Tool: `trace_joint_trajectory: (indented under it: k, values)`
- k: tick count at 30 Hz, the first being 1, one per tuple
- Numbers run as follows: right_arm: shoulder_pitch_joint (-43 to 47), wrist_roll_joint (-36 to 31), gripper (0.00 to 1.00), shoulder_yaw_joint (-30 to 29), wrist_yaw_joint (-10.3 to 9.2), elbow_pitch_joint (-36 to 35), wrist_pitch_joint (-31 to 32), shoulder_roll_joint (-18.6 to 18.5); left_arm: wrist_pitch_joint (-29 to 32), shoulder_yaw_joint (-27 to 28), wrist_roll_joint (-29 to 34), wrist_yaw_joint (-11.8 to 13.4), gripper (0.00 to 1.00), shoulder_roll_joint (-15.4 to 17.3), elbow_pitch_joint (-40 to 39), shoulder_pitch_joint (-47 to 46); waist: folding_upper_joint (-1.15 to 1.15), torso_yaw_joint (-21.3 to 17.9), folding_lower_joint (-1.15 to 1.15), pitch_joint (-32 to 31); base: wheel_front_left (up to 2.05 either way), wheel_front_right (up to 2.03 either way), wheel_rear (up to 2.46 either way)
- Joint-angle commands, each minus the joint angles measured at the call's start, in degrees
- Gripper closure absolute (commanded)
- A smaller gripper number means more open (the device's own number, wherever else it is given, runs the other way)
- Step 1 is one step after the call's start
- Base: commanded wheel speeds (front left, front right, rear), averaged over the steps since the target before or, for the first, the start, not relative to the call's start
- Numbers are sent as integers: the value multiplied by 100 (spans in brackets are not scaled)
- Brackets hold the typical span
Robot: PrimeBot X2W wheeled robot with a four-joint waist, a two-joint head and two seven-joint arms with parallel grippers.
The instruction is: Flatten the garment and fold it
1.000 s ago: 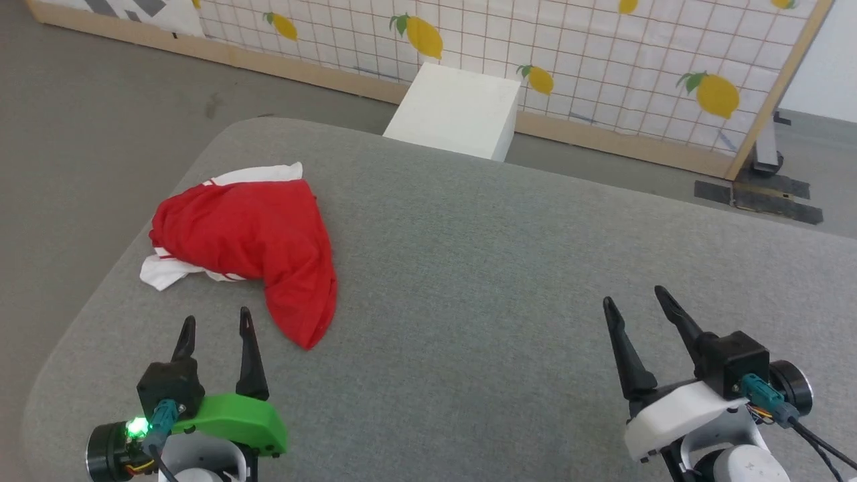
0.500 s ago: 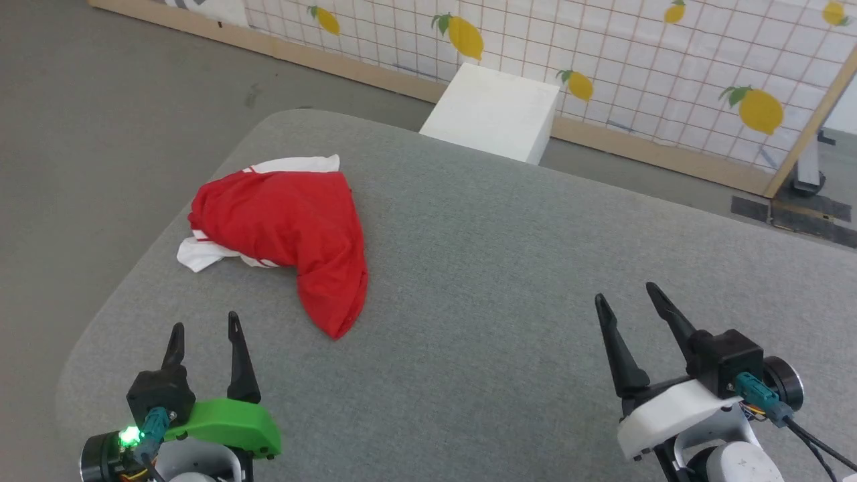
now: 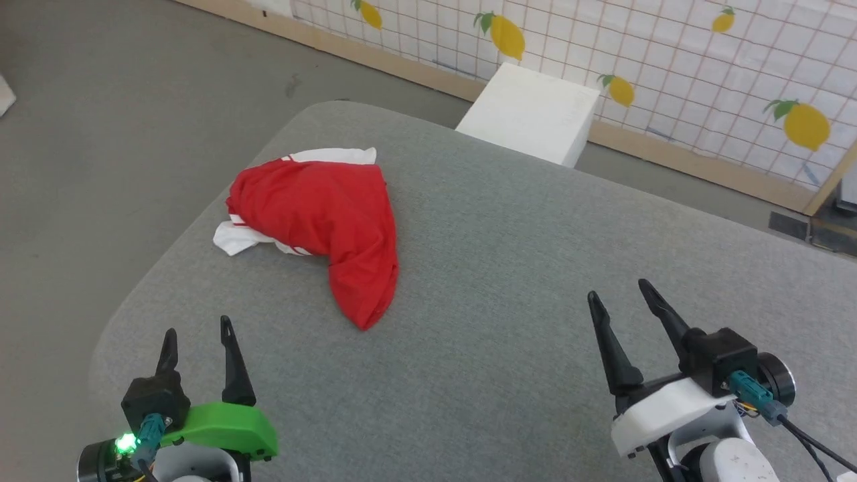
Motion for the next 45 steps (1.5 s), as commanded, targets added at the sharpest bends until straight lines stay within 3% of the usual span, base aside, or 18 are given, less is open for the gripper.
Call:
trace_joint_trajectory:
  k: [1, 27, 35, 45]
  values:
    - [-99, 34, 0, 26, -8, 34, -69, 5, -60, 8, -67, 48, 0, 34, 24, 109, 0, 64, 0, 6, 0, 0, 0]
    - [-197, 76, 0, 163, -10, 109, -200, 7, -320, 81, -253, 228, 0, 23, 158, 148, 0, 634, 0, 97, 0, 0, 0]
    - [-299, -2, 0, 219, -10, 58, -125, 7, -249, 174, -629, 5, 0, 3, 338, -289, 0, 350, 0, 352, 0, 0, 0]
    - [-757, -310, 0, 352, -10, -258, 112, 2, 601, 471, -1387, -335, 0, 322, 1356, -2337, 0, -557, 0, 1492, 0, 0, 0]
